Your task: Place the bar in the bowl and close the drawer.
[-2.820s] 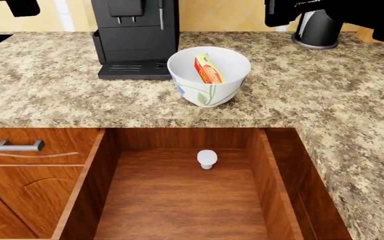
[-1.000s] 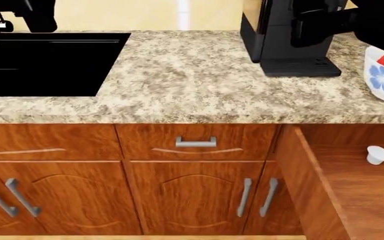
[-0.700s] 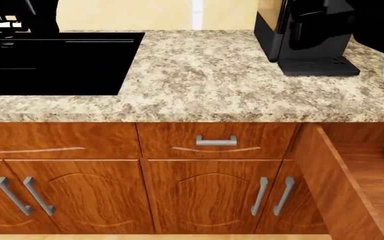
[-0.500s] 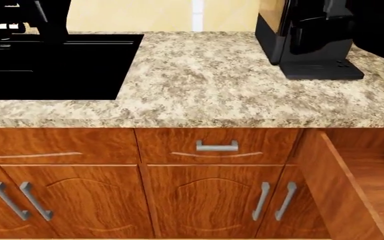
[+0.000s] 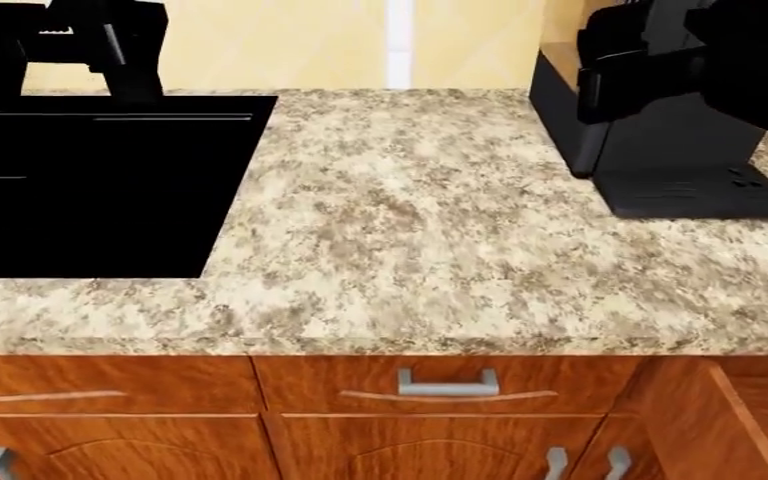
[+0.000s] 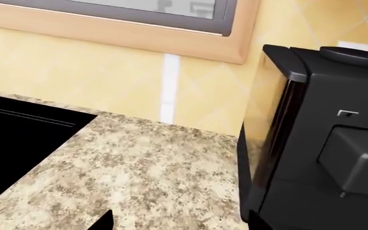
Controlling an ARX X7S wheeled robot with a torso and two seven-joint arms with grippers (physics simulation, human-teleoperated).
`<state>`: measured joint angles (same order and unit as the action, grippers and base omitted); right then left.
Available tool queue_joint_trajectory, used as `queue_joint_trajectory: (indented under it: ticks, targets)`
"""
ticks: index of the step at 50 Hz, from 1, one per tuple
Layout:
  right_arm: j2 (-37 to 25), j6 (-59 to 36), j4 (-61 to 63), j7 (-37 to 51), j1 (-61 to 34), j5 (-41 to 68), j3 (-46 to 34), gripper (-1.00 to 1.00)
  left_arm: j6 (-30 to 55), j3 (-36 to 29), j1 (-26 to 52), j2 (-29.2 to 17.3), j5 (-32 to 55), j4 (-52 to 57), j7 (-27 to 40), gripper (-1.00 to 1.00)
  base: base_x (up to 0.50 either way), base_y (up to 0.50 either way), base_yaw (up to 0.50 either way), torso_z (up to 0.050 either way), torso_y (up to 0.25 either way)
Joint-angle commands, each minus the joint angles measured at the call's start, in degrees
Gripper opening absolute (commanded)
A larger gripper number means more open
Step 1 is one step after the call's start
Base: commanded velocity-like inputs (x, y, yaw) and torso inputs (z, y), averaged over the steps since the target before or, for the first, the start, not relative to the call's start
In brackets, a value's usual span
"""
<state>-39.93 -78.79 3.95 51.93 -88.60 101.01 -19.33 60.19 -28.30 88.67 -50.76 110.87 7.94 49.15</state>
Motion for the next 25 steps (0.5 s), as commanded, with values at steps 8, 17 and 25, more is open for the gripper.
queue_joint_trajectory:
  ticks: [8,17,25]
  targets:
    - [-0.92,0.61,0.79,1.1,-0.55,4.14,-0.47,1.0,-0.06,-0.13,0.27,-0.26,1.67,0.75,0.61,1.0,0.5,0.11,0.0,0.0,0.001]
    - [-1.39,0.84,-0.41,3.57,-0.43,9.25,-2.07,1.0,-0.13,-0.31,-0.13,-0.39,1.94,0.93,0.46,1.0,0.24,0.05,0.0,0.0,0.006]
    - [-1.74,2.01,1.33,4.03,-0.05,7.62,-1.72,1.0,-0.07,-0.56,-0.07,-0.41,1.46,1.08,0.47,1.0,0.0,0.0,0.0,0.0,0.0]
